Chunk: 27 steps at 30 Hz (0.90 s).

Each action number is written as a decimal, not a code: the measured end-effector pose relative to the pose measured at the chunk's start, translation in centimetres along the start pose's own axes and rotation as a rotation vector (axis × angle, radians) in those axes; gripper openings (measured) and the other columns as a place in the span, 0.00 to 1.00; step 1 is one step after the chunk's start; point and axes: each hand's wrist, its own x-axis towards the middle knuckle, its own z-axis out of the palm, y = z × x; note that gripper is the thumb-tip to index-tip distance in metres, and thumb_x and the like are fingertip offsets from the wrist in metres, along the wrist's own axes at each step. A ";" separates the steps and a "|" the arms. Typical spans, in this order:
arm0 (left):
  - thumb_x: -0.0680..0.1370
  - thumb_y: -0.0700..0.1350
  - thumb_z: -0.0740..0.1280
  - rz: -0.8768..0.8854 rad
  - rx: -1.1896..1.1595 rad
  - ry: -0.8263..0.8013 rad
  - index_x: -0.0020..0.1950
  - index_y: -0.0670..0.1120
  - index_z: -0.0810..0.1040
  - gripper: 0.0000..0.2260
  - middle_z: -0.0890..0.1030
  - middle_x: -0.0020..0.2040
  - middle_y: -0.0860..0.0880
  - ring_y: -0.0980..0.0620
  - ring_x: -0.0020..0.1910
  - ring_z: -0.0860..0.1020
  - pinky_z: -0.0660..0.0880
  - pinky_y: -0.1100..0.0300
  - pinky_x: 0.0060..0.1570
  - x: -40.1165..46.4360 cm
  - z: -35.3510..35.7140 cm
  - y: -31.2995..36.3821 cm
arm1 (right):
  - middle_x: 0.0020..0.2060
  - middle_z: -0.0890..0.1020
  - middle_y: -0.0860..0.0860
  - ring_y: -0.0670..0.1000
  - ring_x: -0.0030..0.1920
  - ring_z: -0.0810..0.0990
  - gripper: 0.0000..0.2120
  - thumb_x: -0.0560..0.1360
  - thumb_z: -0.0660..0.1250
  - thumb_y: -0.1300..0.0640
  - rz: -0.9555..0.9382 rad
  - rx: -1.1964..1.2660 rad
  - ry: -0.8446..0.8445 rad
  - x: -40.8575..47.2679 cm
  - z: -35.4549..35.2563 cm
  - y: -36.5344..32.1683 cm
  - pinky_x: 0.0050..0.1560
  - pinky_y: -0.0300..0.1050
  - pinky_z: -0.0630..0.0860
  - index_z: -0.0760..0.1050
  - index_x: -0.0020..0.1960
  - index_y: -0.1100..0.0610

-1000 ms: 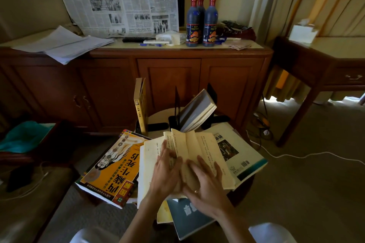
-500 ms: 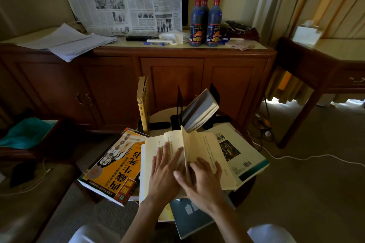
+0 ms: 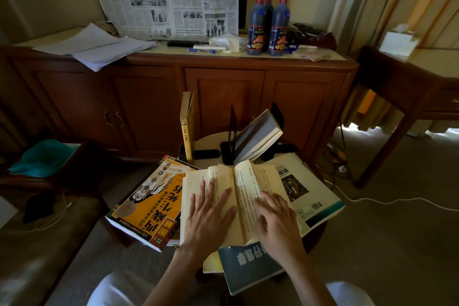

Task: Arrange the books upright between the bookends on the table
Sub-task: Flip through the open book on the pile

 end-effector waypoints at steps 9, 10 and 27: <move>0.77 0.68 0.38 -0.005 0.025 -0.063 0.77 0.61 0.38 0.30 0.31 0.78 0.48 0.47 0.76 0.29 0.31 0.52 0.73 0.0 -0.2 1.1 | 0.69 0.70 0.49 0.51 0.68 0.65 0.26 0.78 0.64 0.44 0.018 -0.015 0.046 4.9 -0.7 -3.1 0.68 0.49 0.63 0.66 0.72 0.52; 0.75 0.69 0.36 -0.007 0.036 -0.072 0.77 0.60 0.37 0.32 0.30 0.78 0.47 0.47 0.76 0.29 0.32 0.51 0.74 0.0 -0.2 1.1 | 0.70 0.69 0.49 0.51 0.69 0.64 0.23 0.78 0.62 0.45 -0.010 -0.088 0.019 5.4 -0.8 -3.4 0.69 0.50 0.62 0.68 0.70 0.52; 0.74 0.70 0.48 -0.029 0.088 -0.009 0.80 0.50 0.39 0.42 0.28 0.76 0.39 0.41 0.75 0.28 0.34 0.44 0.76 0.4 -0.9 3.0 | 0.79 0.57 0.55 0.56 0.79 0.47 0.35 0.77 0.64 0.44 -0.130 -0.309 -0.147 3.6 1.9 -1.3 0.77 0.63 0.44 0.56 0.78 0.54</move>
